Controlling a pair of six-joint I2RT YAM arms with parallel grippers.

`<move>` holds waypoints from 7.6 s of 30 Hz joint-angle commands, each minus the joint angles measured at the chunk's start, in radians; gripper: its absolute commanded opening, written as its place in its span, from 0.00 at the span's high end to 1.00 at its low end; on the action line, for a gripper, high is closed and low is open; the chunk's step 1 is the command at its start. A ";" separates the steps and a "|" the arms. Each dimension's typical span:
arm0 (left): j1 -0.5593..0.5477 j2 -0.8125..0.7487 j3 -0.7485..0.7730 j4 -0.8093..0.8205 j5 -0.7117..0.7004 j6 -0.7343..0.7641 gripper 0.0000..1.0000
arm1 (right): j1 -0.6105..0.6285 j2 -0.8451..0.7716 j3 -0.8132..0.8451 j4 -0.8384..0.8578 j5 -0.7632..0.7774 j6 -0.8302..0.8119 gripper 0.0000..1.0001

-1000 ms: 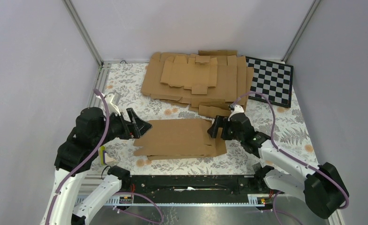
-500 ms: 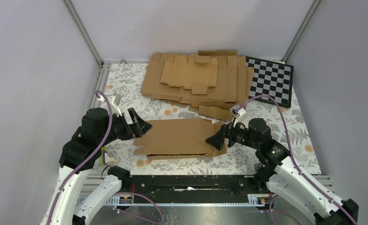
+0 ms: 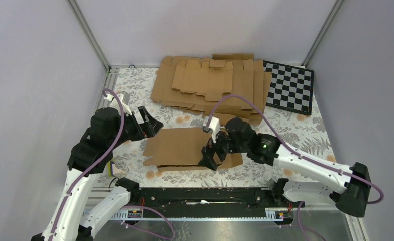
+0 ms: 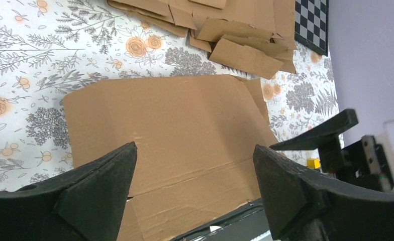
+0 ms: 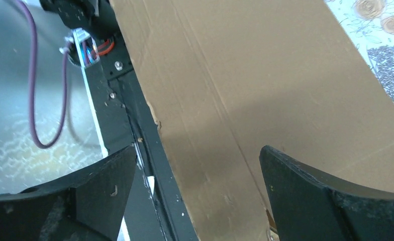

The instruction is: Fold the paper box

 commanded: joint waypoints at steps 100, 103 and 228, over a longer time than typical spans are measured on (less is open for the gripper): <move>0.102 0.422 -0.373 0.360 -0.038 0.066 0.72 | -0.244 0.669 0.818 -0.136 0.702 -0.128 0.00; 0.064 0.376 -0.384 0.326 -0.071 0.048 0.72 | -0.270 0.690 0.826 -0.157 0.681 -0.094 0.00; 0.077 0.565 -0.348 0.405 -0.015 0.234 1.00 | -0.461 0.657 0.220 0.153 0.193 0.437 0.25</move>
